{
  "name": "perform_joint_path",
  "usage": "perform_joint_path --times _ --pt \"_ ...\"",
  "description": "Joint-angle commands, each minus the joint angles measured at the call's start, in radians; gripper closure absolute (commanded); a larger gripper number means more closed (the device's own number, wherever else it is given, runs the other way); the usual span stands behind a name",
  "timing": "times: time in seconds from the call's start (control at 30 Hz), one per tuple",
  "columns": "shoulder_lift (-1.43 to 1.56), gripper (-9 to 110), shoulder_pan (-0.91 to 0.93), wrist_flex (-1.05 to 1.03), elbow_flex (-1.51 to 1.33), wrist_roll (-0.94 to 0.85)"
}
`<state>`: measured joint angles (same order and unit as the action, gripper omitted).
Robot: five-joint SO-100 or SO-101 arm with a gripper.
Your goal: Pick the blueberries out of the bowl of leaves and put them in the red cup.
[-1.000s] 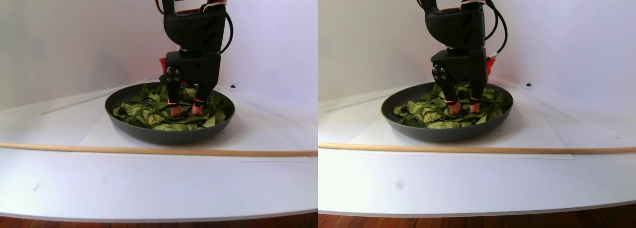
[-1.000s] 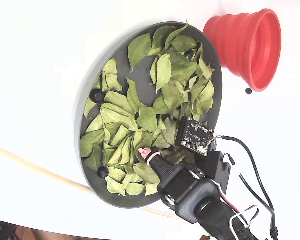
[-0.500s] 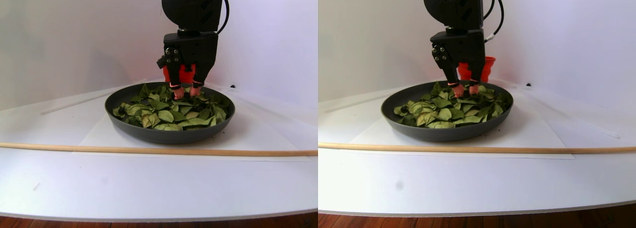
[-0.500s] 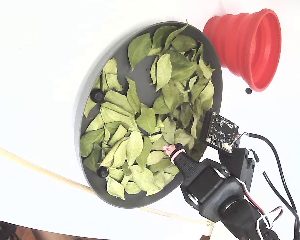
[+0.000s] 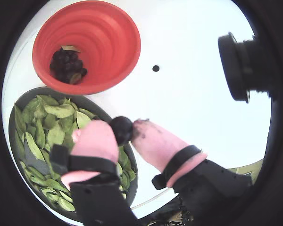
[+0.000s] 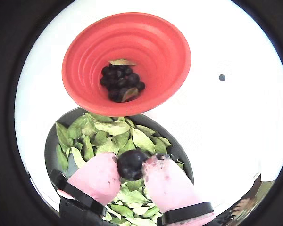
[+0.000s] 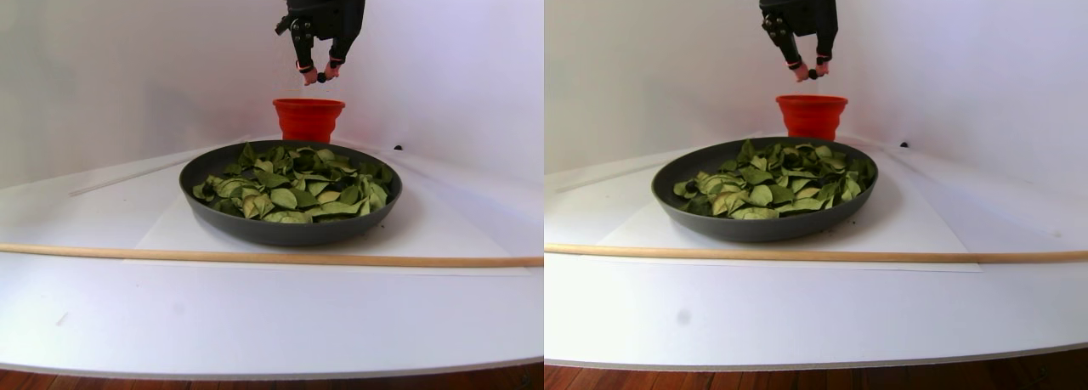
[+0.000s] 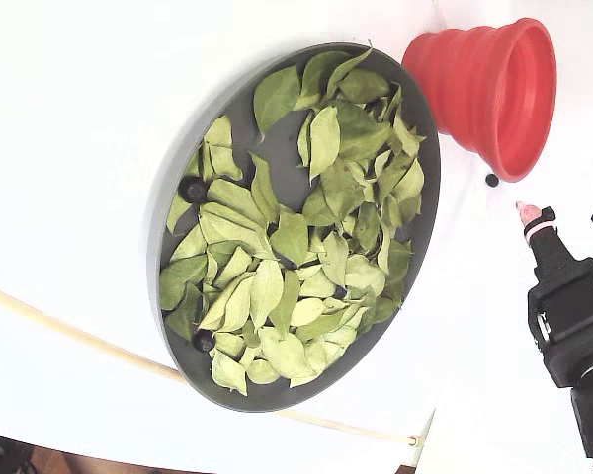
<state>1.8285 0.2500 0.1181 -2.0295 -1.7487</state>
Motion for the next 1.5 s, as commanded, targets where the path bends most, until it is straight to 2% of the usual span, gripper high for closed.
perform_joint_path --times 0.0,0.4,0.5,0.87,1.1,1.47 --pt "0.015 93 0.011 0.021 0.091 0.008" --pt "-0.420 93 -0.066 0.048 0.617 0.009" --pt "-0.436 84 -0.071 0.048 0.644 0.018" --pt "-0.127 82 -0.044 0.008 0.341 0.044" --pt "0.138 83 0.023 -0.302 0.063 0.018" --pt "0.184 83 0.103 -0.388 -0.175 -0.052"
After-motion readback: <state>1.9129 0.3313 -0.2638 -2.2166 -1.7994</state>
